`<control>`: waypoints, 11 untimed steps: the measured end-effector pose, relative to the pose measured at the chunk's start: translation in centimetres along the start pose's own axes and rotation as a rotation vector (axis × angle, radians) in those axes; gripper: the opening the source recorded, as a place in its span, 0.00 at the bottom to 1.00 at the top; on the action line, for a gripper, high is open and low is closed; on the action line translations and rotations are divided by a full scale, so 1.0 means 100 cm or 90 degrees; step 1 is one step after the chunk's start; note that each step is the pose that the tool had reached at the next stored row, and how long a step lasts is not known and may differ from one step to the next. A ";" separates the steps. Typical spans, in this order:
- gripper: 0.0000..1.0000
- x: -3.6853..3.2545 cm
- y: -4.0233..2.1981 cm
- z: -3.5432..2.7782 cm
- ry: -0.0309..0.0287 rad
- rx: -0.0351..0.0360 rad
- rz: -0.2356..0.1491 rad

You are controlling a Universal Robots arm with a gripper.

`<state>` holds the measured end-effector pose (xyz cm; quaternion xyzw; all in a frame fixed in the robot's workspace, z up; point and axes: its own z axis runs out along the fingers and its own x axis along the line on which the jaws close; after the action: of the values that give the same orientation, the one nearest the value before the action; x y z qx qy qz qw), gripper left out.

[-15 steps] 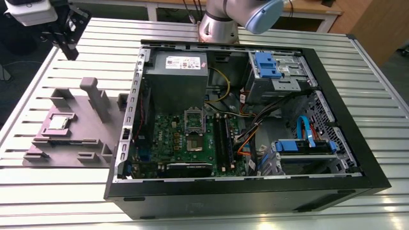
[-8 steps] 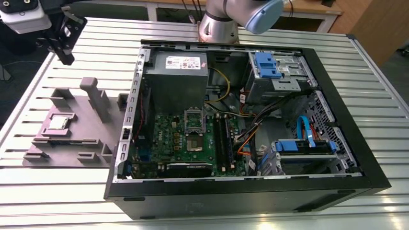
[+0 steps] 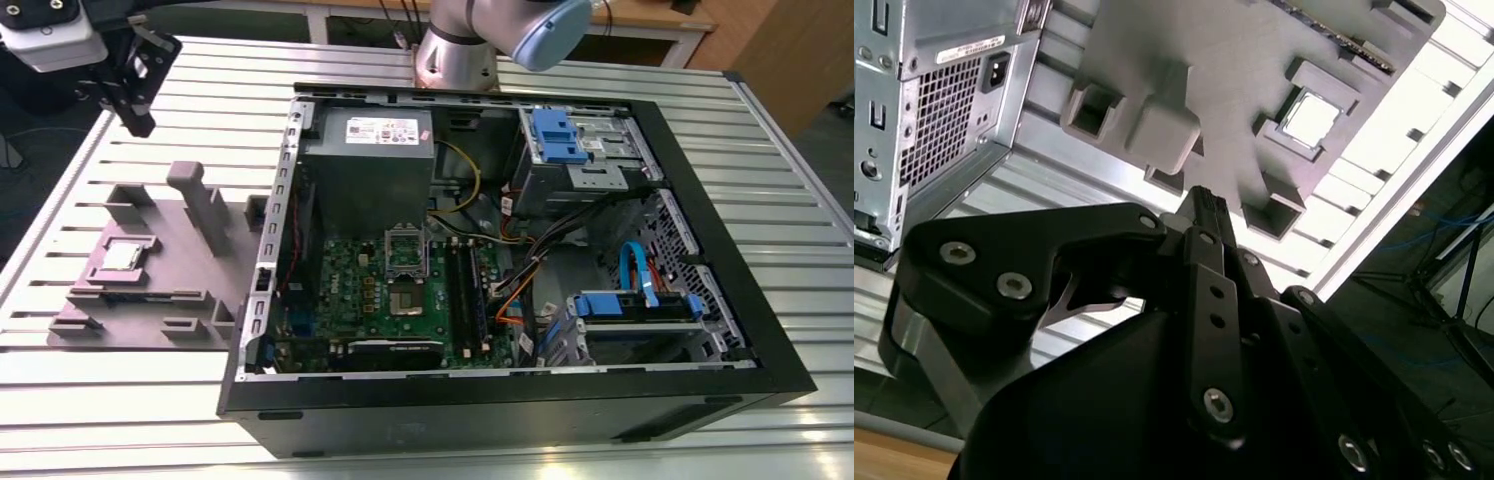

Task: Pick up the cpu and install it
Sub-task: 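Reach for the cpu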

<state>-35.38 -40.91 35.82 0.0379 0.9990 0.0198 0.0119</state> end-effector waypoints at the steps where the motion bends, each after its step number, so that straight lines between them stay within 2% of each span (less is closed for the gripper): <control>1: 0.10 0.0000 -0.0008 0.0002 0.0001 0.0000 0.000; 6: 0.10 0.0004 -0.0079 0.0035 0.0001 0.0004 0.000; 11: 0.10 0.0009 -0.0150 0.0083 0.0024 0.0044 0.000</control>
<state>-35.57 -42.36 34.92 0.0379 0.9991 0.0165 0.0099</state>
